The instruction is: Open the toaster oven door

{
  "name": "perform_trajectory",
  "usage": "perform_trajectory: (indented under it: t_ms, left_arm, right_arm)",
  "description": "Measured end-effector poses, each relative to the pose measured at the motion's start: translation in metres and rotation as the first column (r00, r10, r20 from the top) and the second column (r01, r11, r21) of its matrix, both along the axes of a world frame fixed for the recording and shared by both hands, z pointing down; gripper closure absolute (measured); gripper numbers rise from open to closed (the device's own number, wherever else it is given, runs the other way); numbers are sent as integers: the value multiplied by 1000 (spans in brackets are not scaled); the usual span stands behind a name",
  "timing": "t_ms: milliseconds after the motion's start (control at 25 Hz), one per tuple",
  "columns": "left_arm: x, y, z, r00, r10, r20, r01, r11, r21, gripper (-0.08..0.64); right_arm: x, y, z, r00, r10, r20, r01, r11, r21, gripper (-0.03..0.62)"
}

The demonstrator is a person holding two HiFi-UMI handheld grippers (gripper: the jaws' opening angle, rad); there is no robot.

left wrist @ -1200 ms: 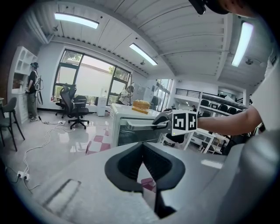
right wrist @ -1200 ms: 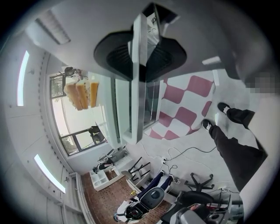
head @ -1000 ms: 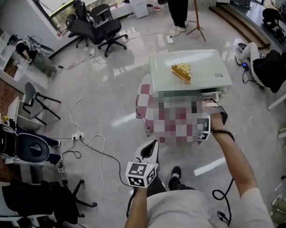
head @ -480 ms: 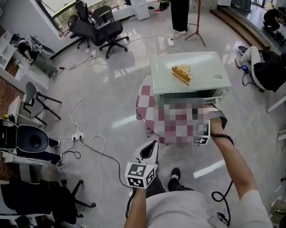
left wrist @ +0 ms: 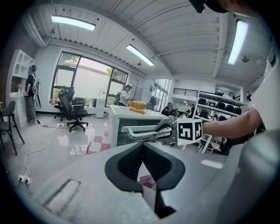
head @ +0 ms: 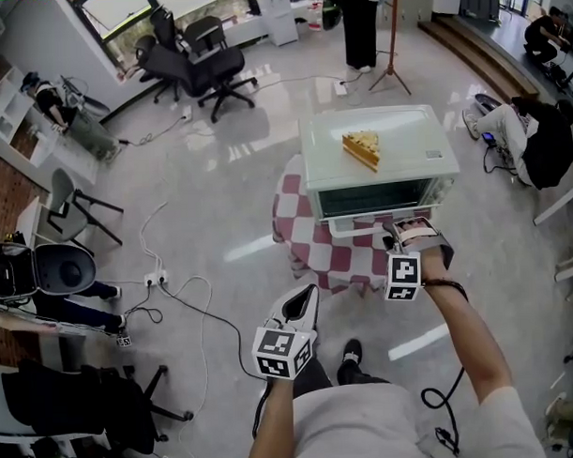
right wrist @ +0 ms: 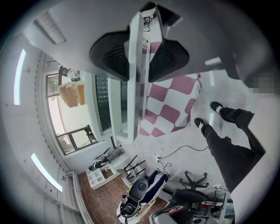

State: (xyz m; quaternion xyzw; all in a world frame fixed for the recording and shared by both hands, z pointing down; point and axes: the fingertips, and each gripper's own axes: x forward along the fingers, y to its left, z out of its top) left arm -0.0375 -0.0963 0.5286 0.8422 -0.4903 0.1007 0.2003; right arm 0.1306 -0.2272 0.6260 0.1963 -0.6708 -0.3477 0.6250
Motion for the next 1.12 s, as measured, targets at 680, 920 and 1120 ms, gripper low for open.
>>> perform_trajectory:
  t_ms: [680, 920, 1120]
  left_arm:
    - [21, 0, 2, 999, 30, -41, -31, 1000, -6, 557]
    - [21, -10, 11, 999, 42, -25, -42, 999, -25, 557]
    - [28, -34, 18, 997, 76, 3, -76, 997, -31, 557]
  right_arm:
    - [3, 37, 22, 1000, 8, 27, -7, 1000, -23, 440]
    - [0, 48, 27, 998, 26, 49, -25, 999, -37, 439]
    - [2, 50, 31, 998, 30, 52, -28, 999, -40, 439]
